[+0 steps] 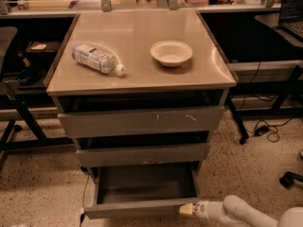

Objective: Close bottom drawer

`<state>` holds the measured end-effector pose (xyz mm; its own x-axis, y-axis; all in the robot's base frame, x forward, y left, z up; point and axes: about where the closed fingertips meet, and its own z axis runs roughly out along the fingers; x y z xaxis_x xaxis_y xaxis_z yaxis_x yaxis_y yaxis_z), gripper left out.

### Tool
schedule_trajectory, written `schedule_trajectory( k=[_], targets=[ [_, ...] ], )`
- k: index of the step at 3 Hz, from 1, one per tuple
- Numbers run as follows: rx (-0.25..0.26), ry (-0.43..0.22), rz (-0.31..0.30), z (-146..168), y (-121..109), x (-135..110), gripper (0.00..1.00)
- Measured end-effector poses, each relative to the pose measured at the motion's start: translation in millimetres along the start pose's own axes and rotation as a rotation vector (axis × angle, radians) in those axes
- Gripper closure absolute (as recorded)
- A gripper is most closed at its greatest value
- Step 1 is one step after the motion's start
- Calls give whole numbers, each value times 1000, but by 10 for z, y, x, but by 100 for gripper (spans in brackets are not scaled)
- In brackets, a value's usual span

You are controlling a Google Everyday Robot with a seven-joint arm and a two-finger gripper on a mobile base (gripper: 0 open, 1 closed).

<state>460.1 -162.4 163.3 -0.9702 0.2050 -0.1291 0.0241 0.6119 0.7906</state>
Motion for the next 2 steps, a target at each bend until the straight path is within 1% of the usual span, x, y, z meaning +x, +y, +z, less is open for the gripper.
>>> schedule_trajectory(
  k=[1, 2],
  targets=[
    [-13, -44, 21, 50, 2, -121, 100],
    [-26, -130, 29, 45, 40, -500, 100]
  ],
)
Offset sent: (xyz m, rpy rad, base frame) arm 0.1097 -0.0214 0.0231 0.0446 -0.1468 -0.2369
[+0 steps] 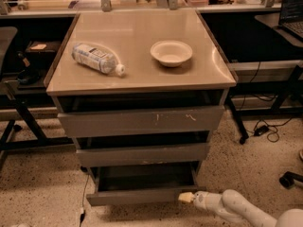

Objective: Close bottom drawer

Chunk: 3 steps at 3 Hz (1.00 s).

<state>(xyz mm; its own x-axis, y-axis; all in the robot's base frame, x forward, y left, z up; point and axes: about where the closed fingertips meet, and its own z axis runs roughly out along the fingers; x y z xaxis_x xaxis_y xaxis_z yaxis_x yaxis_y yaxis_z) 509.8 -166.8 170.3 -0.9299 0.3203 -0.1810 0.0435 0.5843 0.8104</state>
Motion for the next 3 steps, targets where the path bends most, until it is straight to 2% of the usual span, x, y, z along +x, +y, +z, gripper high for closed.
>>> schedule_trajectory(
  k=[1, 3],
  targets=[
    [-13, -73, -7, 16, 87, -367, 100],
    [-6, -115, -36, 92, 165, -808, 100]
  ],
)
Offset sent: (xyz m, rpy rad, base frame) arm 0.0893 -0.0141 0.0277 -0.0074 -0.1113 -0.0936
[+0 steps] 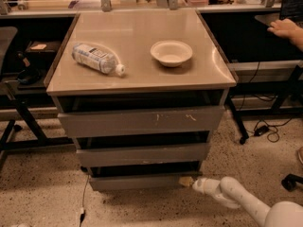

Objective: Close bottom drawer

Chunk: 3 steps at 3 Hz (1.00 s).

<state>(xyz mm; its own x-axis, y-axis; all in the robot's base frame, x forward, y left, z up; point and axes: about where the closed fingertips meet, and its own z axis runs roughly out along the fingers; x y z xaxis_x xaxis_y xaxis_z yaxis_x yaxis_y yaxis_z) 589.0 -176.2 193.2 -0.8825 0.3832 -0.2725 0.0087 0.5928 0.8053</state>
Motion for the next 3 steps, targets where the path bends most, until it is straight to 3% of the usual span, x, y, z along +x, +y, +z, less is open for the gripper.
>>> schedule_trajectory(
  k=[1, 3],
  targets=[
    [13, -13, -24, 52, 13, -181, 100],
    [39, -30, -57, 232, -15, -278, 100]
  ],
)
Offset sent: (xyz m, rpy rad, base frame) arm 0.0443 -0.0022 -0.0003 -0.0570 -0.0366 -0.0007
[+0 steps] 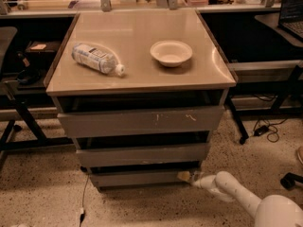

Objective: Close bottom drawer

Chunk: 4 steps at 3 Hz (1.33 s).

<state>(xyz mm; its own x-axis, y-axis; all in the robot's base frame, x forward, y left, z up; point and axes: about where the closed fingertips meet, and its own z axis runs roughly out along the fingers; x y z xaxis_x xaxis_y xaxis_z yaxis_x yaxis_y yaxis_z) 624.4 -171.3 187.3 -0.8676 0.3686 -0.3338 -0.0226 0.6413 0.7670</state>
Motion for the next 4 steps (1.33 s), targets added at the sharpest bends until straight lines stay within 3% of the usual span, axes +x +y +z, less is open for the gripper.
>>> schedule_trajectory(
  k=[1, 2, 3, 4],
  targets=[
    [0, 0, 0, 1, 0, 0, 100],
    [27, 54, 24, -243, -57, 170, 100],
    [172, 16, 113, -1191, -408, 123, 100],
    [399, -166, 271, -2688, -914, 8, 100]
  ],
)
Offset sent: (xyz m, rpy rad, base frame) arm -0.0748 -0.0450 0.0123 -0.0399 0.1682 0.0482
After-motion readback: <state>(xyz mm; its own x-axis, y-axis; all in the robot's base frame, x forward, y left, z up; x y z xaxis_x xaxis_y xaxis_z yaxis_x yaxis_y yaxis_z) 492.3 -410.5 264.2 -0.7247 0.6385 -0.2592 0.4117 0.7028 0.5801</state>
